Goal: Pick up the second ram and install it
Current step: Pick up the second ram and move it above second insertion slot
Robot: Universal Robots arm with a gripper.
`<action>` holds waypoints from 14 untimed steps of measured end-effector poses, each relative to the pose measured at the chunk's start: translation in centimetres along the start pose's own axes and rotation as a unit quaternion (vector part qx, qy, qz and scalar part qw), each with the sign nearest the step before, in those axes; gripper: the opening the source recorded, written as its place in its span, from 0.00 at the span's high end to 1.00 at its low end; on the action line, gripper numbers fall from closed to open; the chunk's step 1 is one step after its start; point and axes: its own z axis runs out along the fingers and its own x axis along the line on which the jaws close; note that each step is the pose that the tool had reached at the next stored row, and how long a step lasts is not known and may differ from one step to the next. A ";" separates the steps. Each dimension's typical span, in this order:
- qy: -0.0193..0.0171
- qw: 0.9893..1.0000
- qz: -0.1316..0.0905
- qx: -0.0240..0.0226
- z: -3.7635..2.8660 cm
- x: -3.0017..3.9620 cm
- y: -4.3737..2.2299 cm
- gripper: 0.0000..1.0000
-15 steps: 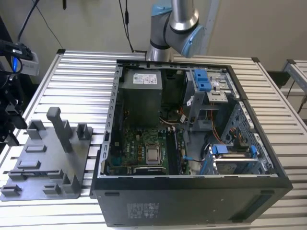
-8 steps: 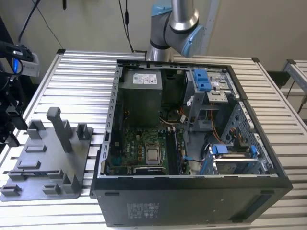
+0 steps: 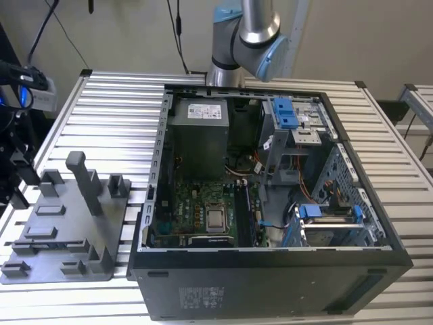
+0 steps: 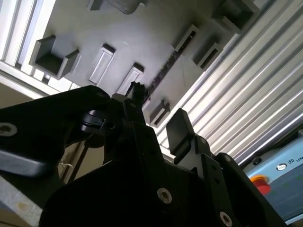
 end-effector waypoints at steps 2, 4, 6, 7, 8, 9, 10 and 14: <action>0.000 1.000 0.002 0.001 0.31 0.00 0.02 0.52; -0.001 1.000 0.005 0.001 0.61 0.00 0.06 0.52; -0.004 1.000 0.008 0.002 0.80 0.00 0.12 0.52; -0.007 1.000 0.010 0.002 0.86 0.00 0.12 0.52; -0.010 1.000 0.011 0.002 0.93 -0.01 0.13 0.52; -0.013 1.000 0.012 0.002 0.99 -0.01 0.15 0.52; -0.014 1.000 0.013 0.002 1.08 0.01 0.16 0.52; -0.015 1.000 0.016 -0.001 1.33 0.11 0.16 0.52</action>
